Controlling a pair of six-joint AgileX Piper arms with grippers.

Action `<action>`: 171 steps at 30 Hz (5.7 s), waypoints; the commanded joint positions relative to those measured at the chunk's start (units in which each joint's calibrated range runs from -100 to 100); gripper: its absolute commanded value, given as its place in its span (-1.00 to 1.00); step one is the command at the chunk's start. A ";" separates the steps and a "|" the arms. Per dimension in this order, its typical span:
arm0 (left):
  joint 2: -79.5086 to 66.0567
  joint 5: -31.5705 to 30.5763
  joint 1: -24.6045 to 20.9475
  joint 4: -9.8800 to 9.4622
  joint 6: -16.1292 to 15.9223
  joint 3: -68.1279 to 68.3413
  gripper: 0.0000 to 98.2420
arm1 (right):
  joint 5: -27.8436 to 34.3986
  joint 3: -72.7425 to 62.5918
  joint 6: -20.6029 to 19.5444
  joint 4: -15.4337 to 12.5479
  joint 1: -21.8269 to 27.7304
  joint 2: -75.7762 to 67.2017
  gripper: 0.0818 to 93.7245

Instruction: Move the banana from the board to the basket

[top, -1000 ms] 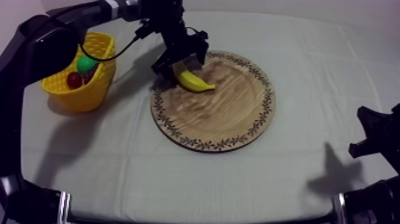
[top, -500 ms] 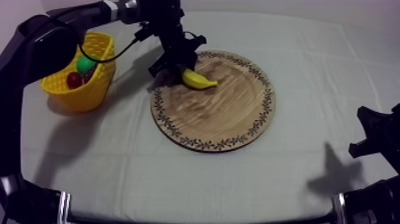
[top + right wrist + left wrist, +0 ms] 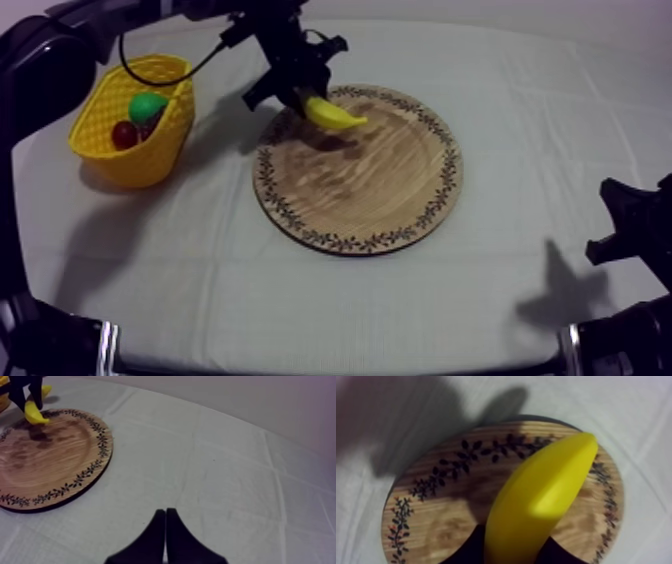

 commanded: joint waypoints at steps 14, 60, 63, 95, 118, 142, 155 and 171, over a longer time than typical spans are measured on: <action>-12.38 7.68 1.91 -1.64 1.20 -0.75 -0.50 | -0.03 0.05 -0.01 -0.02 0.00 0.00 -0.99; -43.27 14.26 -18.94 -6.93 -24.07 32.39 -0.48 | -0.03 0.05 -0.01 -0.02 0.00 0.00 -0.99; -44.41 14.27 -20.88 -7.78 -25.52 34.14 -0.48 | -0.03 0.05 -0.01 -0.02 0.00 0.00 -0.99; -34.09 7.88 -22.42 -10.29 -28.59 36.59 -0.48 | -0.03 0.05 -0.01 -0.02 0.00 0.00 -0.99; -22.23 -0.54 -23.05 -9.00 -28.84 32.79 0.87 | -0.03 0.05 -0.01 -0.02 0.00 0.00 -0.99; -45.74 -3.63 -21.94 -9.26 -26.28 40.19 0.64 | -0.03 0.05 -0.01 -0.02 0.00 0.00 -0.99; -72.30 -19.53 -22.16 -6.52 -29.79 63.35 0.06 | -0.03 0.05 -0.01 -0.02 0.00 0.00 -0.99; -110.13 -46.61 -23.38 -9.38 -25.30 100.78 -0.89 | -0.03 0.05 -0.01 -0.02 0.00 0.00 -0.99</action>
